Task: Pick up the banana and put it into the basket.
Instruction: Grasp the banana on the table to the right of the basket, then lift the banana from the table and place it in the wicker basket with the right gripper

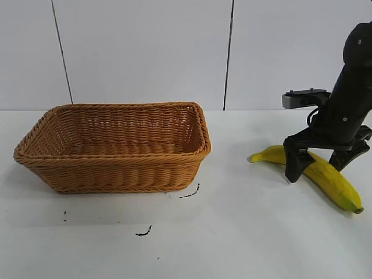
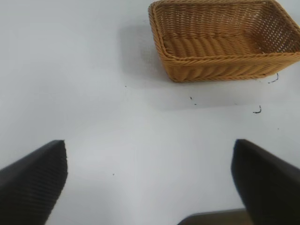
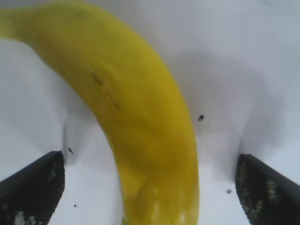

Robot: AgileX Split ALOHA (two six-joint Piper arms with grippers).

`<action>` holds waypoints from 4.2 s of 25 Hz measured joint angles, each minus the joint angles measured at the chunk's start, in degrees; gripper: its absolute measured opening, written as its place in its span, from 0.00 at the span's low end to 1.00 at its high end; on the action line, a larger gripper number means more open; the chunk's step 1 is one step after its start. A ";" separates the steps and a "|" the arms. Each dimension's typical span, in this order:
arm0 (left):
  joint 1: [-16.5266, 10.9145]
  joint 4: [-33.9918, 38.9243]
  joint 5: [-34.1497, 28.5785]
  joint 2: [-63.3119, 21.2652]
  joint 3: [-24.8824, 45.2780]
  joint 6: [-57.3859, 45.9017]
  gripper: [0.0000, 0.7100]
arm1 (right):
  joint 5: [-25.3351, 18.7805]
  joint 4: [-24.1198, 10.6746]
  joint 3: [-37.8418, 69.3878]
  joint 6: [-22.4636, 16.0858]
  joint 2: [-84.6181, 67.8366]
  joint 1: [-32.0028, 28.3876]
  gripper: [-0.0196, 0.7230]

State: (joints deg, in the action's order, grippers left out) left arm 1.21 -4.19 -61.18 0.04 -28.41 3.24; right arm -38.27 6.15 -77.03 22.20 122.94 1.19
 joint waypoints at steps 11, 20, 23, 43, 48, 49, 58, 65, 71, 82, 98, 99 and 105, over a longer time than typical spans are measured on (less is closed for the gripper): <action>0.00 0.00 0.00 0.00 0.00 0.00 0.97 | -2.58 -1.97 0.00 -0.05 -5.66 0.00 0.43; 0.00 0.00 0.00 0.00 0.00 0.00 0.97 | -10.27 -2.53 0.00 -2.43 -19.96 0.00 0.43; 0.00 0.00 0.00 0.00 0.00 0.00 0.97 | -16.70 -2.53 -1.85 -2.52 -20.56 0.00 0.43; 0.00 0.05 0.00 0.00 0.00 0.00 0.97 | -20.81 -1.87 -12.36 -1.90 -20.50 9.65 0.43; 0.00 0.05 0.00 0.00 0.00 0.00 0.97 | -16.43 -2.53 -12.49 -1.67 -20.20 17.71 0.43; 0.00 0.05 0.00 0.00 0.00 0.00 0.97 | -15.79 -2.56 -12.75 -1.67 -19.68 19.38 0.43; 0.00 0.05 0.00 0.00 0.00 0.00 0.97 | -15.44 -3.12 -30.49 0.13 -5.61 30.24 0.43; 0.00 0.05 0.00 0.00 0.00 0.00 0.97 | -15.55 -3.42 -46.62 10.31 8.21 34.86 0.43; 0.00 0.05 0.00 0.00 0.00 0.00 0.97 | -13.26 -4.97 -47.28 14.19 12.99 35.36 0.43; 0.00 0.05 0.00 0.00 0.00 0.00 0.97 | -7.61 -5.09 -47.28 14.96 18.27 33.19 0.43; 0.00 0.00 0.00 0.00 0.00 0.00 0.97 | -6.54 -0.81 -47.47 15.34 18.63 33.19 0.93; 0.00 0.00 0.00 0.00 0.00 0.00 0.97 | -6.60 -0.86 -47.47 13.76 18.12 33.19 0.94; 0.00 0.00 0.00 0.00 0.00 0.00 0.97 | -8.98 -7.59 -47.76 -7.02 11.41 33.13 0.96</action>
State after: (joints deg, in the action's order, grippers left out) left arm 1.21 -4.19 -61.18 0.04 -28.41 3.24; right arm -47.25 -1.44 -124.79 15.18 134.35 34.32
